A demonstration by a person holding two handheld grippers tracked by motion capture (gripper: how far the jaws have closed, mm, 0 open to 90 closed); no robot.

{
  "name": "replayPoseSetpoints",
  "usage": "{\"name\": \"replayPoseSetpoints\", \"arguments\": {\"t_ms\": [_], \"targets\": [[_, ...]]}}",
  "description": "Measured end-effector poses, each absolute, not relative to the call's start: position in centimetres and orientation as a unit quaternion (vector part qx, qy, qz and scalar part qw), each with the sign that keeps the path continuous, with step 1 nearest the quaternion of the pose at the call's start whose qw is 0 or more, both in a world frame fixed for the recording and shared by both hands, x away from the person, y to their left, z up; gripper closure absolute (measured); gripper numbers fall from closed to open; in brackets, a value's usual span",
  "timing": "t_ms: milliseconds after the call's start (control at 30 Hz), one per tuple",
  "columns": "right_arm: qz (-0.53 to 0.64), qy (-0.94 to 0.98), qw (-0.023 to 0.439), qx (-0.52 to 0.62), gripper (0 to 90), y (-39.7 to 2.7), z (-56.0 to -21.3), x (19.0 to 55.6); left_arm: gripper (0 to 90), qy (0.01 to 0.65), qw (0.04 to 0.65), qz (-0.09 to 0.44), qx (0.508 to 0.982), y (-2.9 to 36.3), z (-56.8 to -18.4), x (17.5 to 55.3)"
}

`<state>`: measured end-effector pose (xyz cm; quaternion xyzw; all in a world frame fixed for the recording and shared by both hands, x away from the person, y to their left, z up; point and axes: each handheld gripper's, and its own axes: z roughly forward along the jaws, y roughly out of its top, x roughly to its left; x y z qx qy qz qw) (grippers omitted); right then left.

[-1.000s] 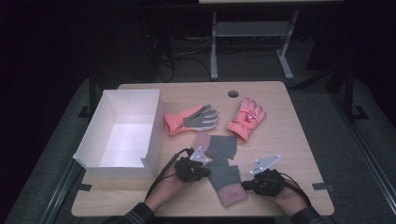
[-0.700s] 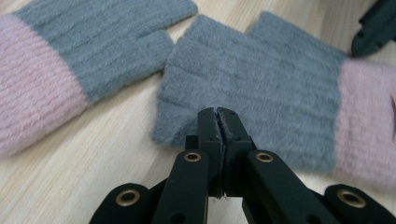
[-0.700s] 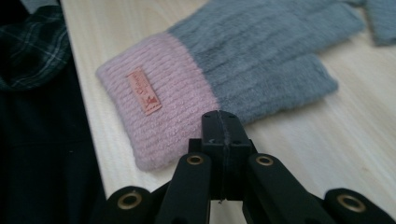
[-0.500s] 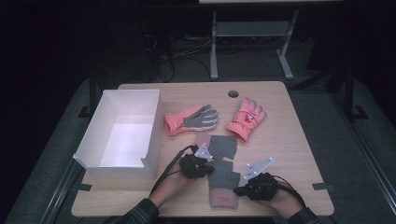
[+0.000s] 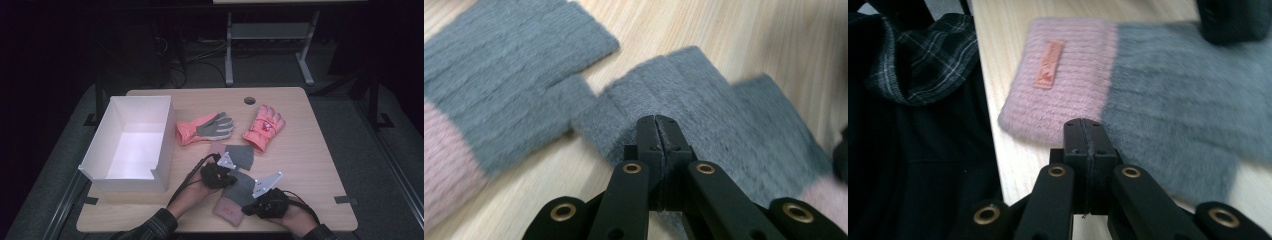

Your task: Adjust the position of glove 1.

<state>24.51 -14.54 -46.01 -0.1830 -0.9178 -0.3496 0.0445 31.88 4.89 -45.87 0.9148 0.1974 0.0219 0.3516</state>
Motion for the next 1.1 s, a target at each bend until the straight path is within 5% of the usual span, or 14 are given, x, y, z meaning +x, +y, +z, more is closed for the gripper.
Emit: {"name": "replayPoseSetpoints", "arguments": {"t_ms": [733,867,1100], "targets": [[-0.378,-0.909,0.027,-0.175,89.7,-12.4,-45.9,24.9,88.4,0.183,0.358,0.004,0.916,3.7,-45.3,33.2],[-0.395,-0.893,-0.001,-0.215,74.5,-15.0,-45.2,25.4,80.6,0.196,0.373,0.009,0.907,4.3,-44.8,33.3],[-0.399,-0.861,-0.073,-0.306,40.8,-20.5,-45.2,27.2,53.9,0.202,0.364,0.032,0.909,6.7,-44.3,34.5]]}}
